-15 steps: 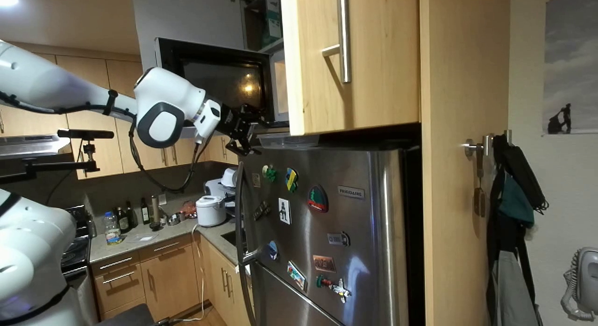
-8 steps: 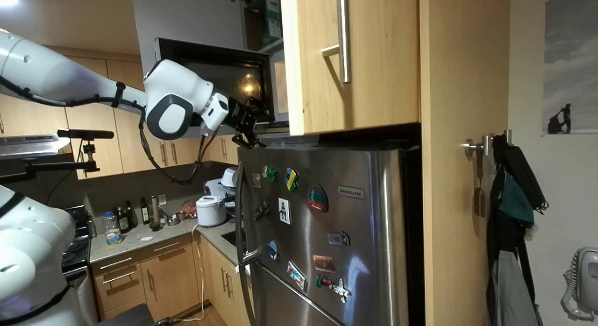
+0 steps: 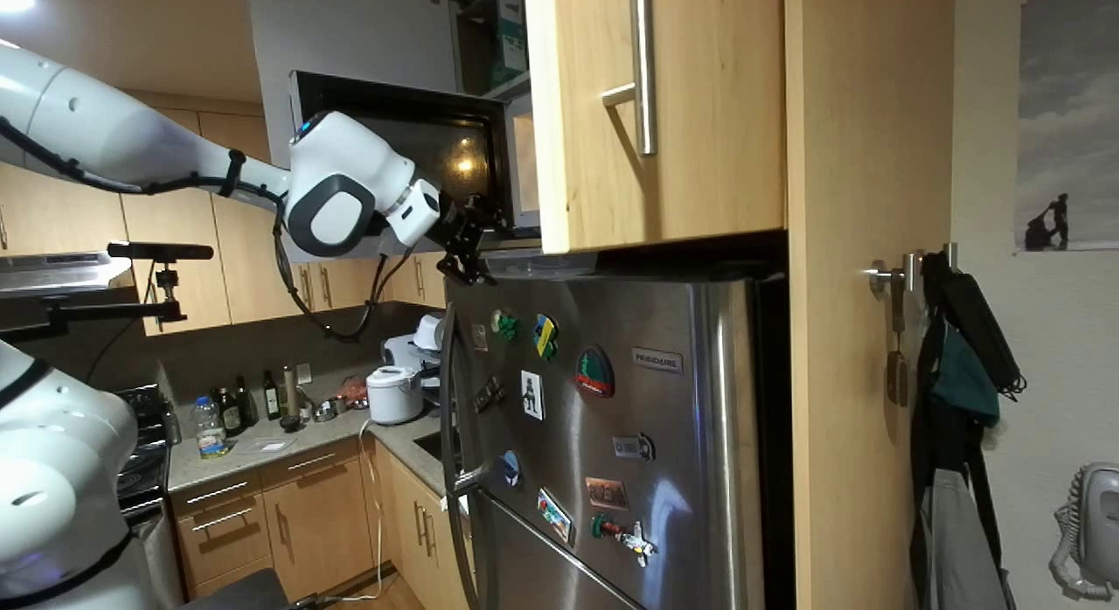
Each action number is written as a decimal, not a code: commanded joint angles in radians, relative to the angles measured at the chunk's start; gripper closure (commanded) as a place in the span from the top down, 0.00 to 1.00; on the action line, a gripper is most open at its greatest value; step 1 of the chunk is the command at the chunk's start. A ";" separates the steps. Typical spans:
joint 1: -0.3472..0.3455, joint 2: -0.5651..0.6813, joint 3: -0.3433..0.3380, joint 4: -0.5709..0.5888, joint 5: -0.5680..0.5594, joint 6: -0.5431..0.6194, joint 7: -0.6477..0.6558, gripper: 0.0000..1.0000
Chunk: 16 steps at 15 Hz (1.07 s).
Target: Remove the lunch box from the top of the fridge and put it in the microwave
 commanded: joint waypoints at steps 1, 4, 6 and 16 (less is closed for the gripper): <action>0.030 0.017 -0.034 0.035 -0.019 -0.028 0.006 0.67; 0.044 0.021 -0.050 0.039 -0.020 -0.028 0.004 0.44; 0.048 0.022 -0.057 0.040 -0.020 -0.030 0.005 0.28; 0.027 -0.061 -0.048 0.011 -0.062 -0.095 0.012 0.07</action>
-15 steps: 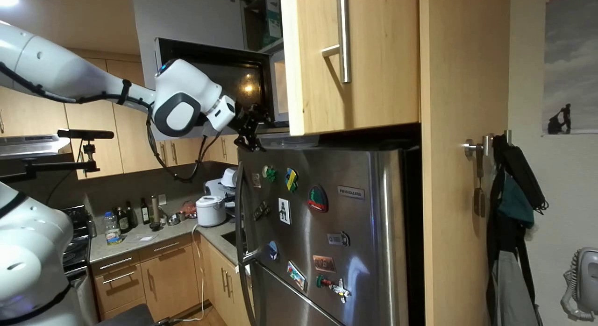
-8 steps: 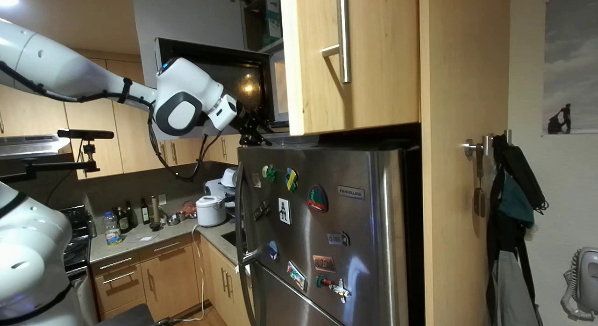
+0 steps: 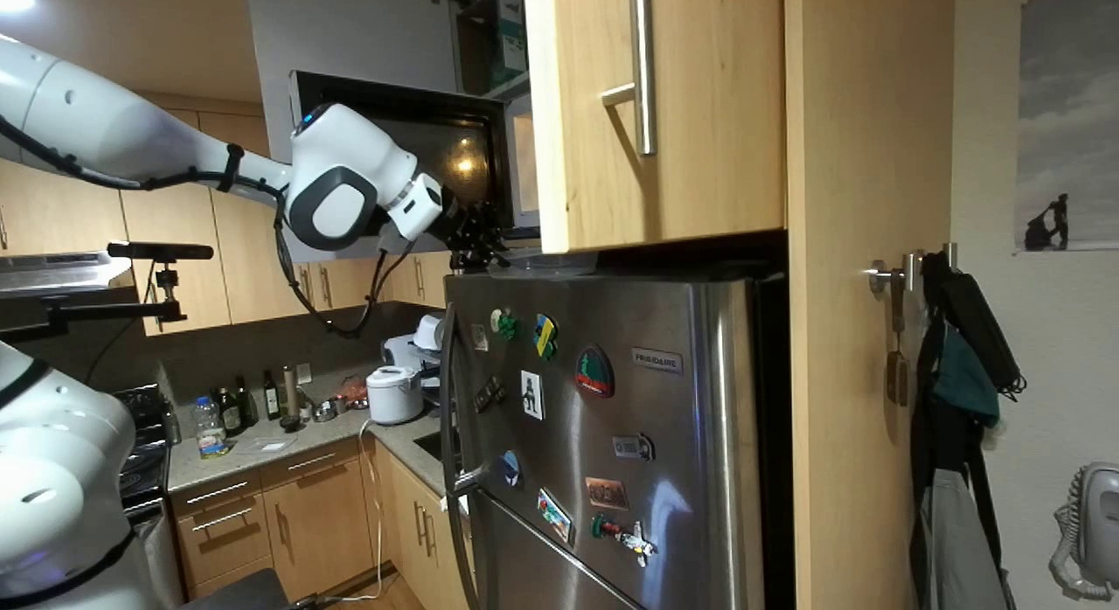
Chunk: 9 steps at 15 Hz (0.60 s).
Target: Remove the lunch box from the top of the fridge and put it in the microwave
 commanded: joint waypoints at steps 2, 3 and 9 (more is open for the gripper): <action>-0.015 -0.107 -0.004 -0.025 -0.039 -0.099 0.012 0.07; -0.013 -0.133 -0.010 -0.035 -0.041 -0.115 0.007 0.07; -0.011 -0.253 -0.047 -0.045 -0.033 -0.171 -0.006 0.06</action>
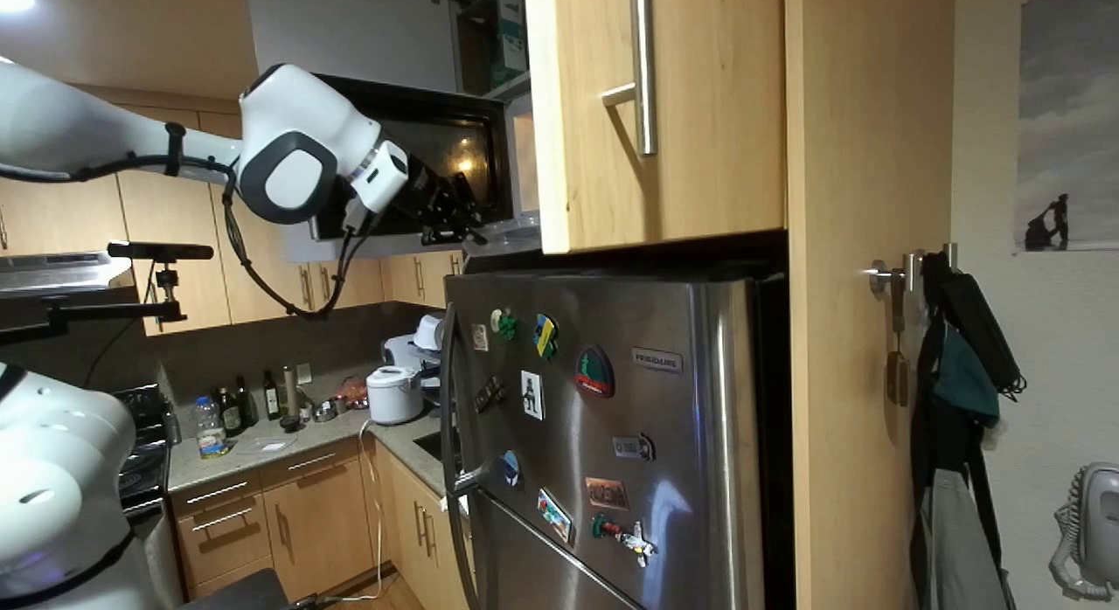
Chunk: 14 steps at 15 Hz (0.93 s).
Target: Remove the lunch box from the top of the fridge and put it in the microwave
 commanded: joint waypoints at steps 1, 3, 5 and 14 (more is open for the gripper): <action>-0.004 -0.076 -0.024 -0.012 -0.007 -0.041 -0.007 0.06; 0.001 -0.079 -0.037 -0.005 -0.003 -0.035 -0.016 0.06; 0.014 -0.061 -0.049 0.010 0.003 -0.033 -0.027 0.06; 0.032 0.088 -0.021 0.194 -0.004 -0.033 -0.017 0.06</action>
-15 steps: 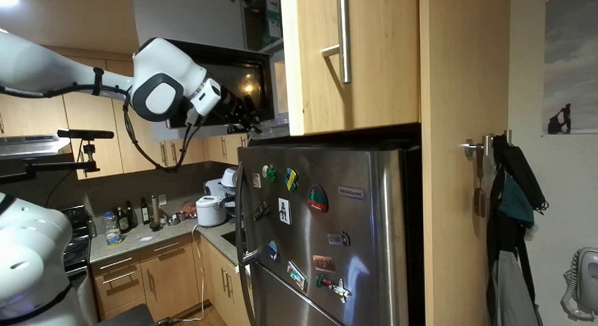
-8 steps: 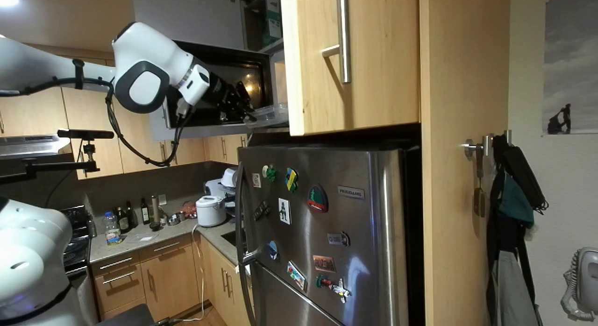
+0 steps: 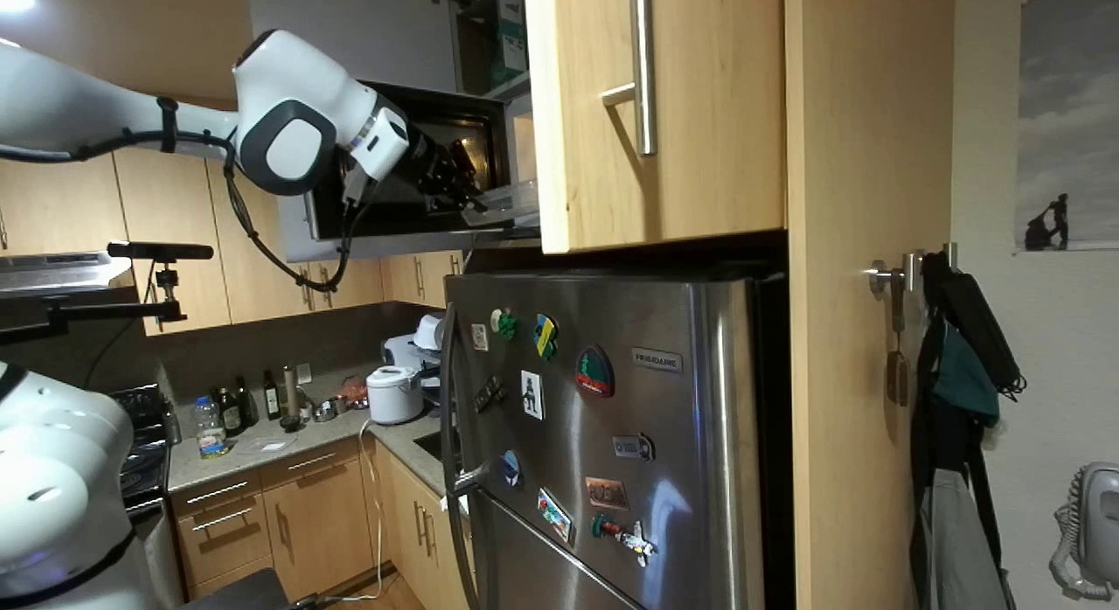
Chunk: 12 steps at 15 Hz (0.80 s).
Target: Remove the lunch box from the top of the fridge and put it in the microwave
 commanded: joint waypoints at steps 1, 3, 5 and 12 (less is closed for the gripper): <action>-0.005 0.084 0.015 0.121 -0.007 -0.014 0.007 0.06; -0.021 0.122 0.028 0.175 -0.014 -0.017 0.023 0.06; -0.037 0.161 0.040 0.226 -0.026 -0.020 0.037 0.05; -0.109 0.291 0.070 0.408 -0.130 -0.051 0.119 0.05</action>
